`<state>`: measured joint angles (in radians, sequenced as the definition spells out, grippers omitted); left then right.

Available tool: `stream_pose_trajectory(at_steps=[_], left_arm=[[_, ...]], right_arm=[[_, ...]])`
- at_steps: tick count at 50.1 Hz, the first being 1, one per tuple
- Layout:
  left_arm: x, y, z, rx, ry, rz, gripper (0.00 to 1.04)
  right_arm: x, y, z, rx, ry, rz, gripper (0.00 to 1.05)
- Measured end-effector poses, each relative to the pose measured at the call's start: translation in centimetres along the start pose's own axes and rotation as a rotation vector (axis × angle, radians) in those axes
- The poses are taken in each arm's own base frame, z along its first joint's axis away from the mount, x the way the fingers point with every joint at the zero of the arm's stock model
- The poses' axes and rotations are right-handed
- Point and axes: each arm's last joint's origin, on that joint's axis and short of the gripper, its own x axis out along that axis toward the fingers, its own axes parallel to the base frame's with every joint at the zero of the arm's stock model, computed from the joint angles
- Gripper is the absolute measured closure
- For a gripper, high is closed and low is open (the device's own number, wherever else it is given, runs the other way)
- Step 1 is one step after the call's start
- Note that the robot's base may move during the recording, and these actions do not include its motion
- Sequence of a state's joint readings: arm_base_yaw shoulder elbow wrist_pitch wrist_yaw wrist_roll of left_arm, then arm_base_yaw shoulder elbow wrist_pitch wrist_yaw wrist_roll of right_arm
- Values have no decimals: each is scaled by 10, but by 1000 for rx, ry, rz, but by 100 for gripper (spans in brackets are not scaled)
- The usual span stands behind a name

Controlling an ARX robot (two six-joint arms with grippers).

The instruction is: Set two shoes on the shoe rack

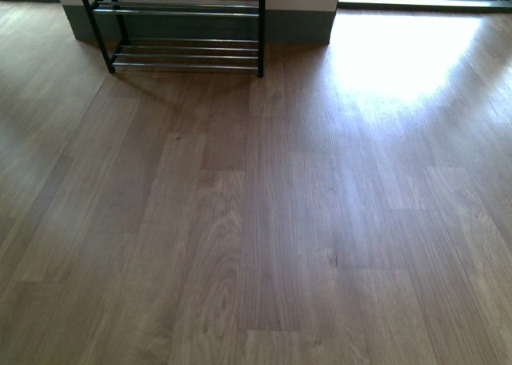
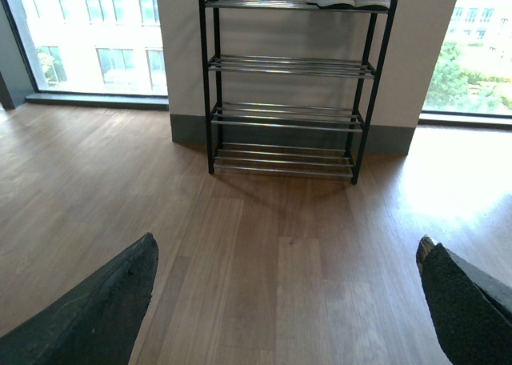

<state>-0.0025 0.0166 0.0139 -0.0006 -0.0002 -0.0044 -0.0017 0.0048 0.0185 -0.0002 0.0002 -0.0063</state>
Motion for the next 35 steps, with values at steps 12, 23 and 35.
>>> stream_pose_trajectory(at_steps=[12, 23, 35], left_arm=[[0, 0, 0, 0, 0, 0, 9], [0, 0, 0, 0, 0, 1, 9], [0, 0, 0, 0, 0, 0, 9]], right_arm=[[0, 0, 0, 0, -1, 0, 9], [0, 0, 0, 0, 0, 0, 9], [0, 0, 0, 0, 0, 0, 9]])
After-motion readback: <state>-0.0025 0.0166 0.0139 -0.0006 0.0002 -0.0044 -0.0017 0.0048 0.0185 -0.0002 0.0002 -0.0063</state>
